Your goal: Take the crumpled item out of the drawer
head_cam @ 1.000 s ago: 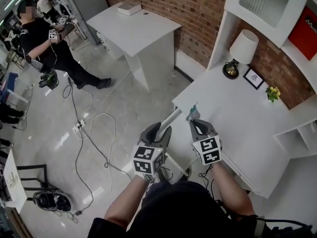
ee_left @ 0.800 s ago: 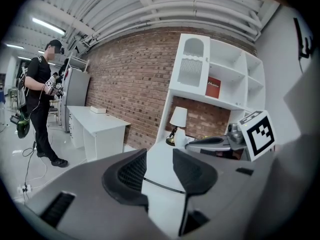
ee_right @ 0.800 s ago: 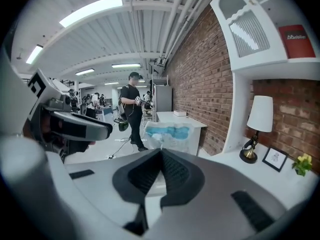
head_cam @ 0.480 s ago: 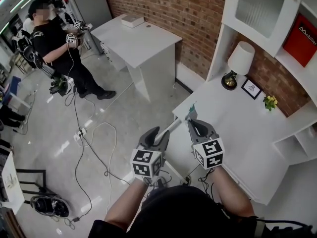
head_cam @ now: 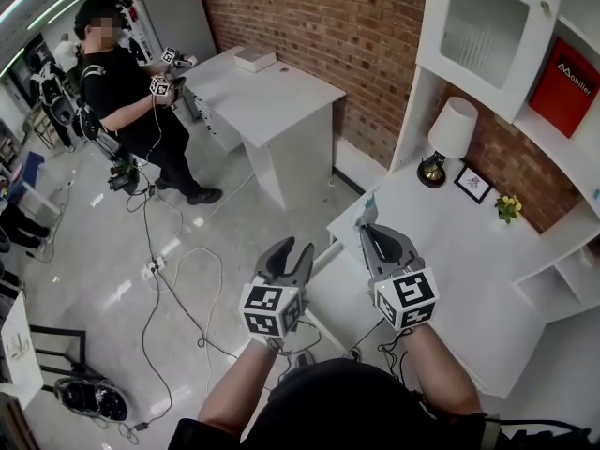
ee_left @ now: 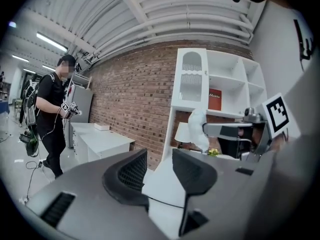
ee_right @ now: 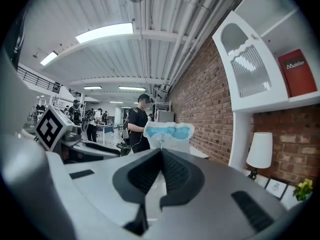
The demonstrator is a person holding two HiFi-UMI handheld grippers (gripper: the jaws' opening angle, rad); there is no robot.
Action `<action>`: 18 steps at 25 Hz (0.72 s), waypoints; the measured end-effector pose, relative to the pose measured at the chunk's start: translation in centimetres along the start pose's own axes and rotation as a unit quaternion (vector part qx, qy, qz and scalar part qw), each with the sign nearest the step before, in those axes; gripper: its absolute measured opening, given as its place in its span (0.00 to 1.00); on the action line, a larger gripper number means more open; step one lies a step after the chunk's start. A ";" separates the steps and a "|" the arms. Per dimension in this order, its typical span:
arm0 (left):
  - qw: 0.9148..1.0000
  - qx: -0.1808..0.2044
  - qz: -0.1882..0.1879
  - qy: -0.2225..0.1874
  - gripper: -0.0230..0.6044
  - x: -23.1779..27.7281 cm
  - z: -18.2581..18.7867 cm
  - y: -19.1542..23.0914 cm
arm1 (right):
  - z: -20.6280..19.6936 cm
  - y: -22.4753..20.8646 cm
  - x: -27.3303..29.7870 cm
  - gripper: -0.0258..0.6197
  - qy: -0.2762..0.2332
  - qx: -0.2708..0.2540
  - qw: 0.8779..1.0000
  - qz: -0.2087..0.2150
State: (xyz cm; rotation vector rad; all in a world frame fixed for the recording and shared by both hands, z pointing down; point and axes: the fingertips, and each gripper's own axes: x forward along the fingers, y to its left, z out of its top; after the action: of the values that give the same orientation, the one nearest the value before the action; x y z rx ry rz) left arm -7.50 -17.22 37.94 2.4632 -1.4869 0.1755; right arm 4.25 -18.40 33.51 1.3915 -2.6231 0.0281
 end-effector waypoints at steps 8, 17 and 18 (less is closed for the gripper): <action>0.999 0.013 -0.010 -0.032 0.28 -0.3 3.0 -0.6 | 2.0 -0.7 -0.5 0.04 -0.034 0.001 0.999 -0.006; 0.996 0.019 -0.022 -0.079 0.28 -1.6 7.0 -0.8 | 4.2 -0.8 -1.0 0.04 -0.069 0.021 0.997 -0.006; 0.996 0.020 -0.023 -0.084 0.28 -1.7 7.4 -0.8 | 4.5 -0.8 -1.0 0.04 -0.074 0.022 0.997 -0.006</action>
State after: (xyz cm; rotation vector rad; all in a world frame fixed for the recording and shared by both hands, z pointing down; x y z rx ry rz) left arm -7.77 -17.47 30.34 2.5973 -1.5038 -0.0118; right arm 4.84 -18.48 28.88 1.4776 -2.7477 -0.0203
